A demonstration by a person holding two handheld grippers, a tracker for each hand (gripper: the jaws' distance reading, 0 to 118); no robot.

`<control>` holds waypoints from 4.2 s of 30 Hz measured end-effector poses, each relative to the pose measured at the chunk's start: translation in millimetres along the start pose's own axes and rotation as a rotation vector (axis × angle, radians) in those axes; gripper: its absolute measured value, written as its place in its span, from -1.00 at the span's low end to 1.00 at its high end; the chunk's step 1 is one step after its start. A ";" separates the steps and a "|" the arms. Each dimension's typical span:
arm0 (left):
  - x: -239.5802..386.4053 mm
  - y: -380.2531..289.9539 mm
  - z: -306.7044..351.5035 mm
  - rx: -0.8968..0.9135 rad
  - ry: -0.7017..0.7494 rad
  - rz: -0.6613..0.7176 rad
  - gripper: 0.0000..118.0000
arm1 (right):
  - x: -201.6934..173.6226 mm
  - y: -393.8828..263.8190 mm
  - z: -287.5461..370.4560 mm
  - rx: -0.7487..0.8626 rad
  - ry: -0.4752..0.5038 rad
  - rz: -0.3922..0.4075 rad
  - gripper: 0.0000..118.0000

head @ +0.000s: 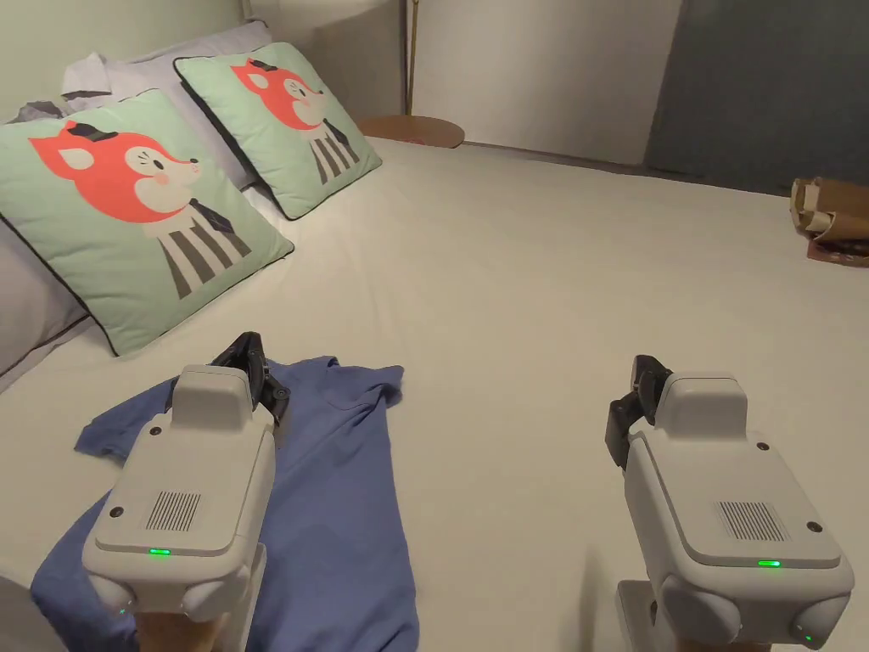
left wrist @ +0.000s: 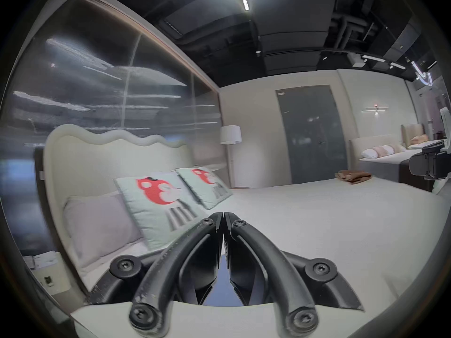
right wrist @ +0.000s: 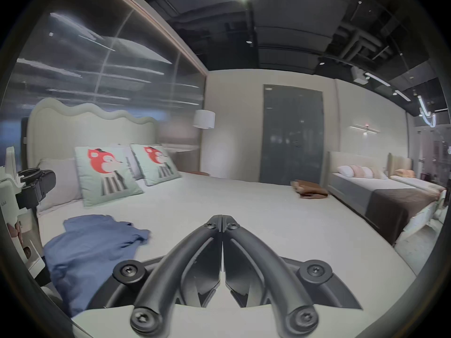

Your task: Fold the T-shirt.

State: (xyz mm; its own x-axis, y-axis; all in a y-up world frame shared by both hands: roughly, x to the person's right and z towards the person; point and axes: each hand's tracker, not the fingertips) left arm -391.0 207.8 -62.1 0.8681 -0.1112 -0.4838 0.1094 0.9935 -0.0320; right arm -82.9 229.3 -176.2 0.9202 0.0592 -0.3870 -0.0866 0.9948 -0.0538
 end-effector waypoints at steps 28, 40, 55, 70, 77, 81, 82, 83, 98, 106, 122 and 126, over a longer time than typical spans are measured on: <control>-71.6 -36.0 -48.6 -0.496 0.015 0.103 0.28 | -69.4 -3.7 -28.7 -0.035 0.192 0.024 -1.00; -10.9 -104.9 -111.2 -0.943 -0.087 0.051 0.80 | -44.5 -12.6 -29.9 -0.054 0.133 0.014 -1.00; -12.1 -79.3 -85.5 -0.831 -0.169 0.086 -0.90 | -25.8 -17.2 -27.9 -0.059 0.107 0.009 -1.00; 78.0 118.8 -87.4 -0.398 -0.499 0.083 -0.90 | 36.1 3.1 -4.2 0.014 -0.003 -0.023 -1.00; 160.1 168.1 -83.7 -0.308 -0.669 0.102 -0.90 | 94.3 15.3 30.5 0.052 -0.144 -0.029 -1.00; 211.1 178.5 -74.8 -0.302 -0.801 0.105 -0.90 | 127.7 16.8 51.3 0.062 -0.230 -0.024 -1.00; 225.7 178.2 -70.6 -0.292 -0.831 0.087 -0.90 | 136.3 16.6 57.0 0.063 -0.253 -0.022 -1.00; 237.1 177.3 -67.3 -0.288 -0.851 0.068 -0.90 | 142.3 16.4 61.5 0.065 -0.267 -0.022 -1.00; 338.0 34.3 -33.8 -0.647 -1.064 -0.036 -0.89 | 207.2 -15.1 107.5 -0.008 -0.439 -0.037 -1.00; 351.0 -80.8 -24.1 -0.763 -0.920 -0.364 -0.89 | 198.6 -23.4 108.0 -0.041 -0.426 -0.051 -1.00; 276.6 31.6 -11.3 -0.425 -0.780 -0.029 0.76 | 182.4 -13.1 102.1 -0.020 -0.389 -0.059 -1.00; 239.7 60.9 -11.9 -0.217 -0.656 0.015 0.76 | 173.9 -5.4 98.2 -0.002 -0.380 -0.054 -1.00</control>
State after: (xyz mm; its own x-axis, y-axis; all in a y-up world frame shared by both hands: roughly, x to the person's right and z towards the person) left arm -182.0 242.0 -190.4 0.9896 -0.0218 0.1418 0.0554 0.9699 -0.2373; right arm 115.1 242.4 -152.8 0.9993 0.0340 -0.0152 -0.0350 0.9971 -0.0671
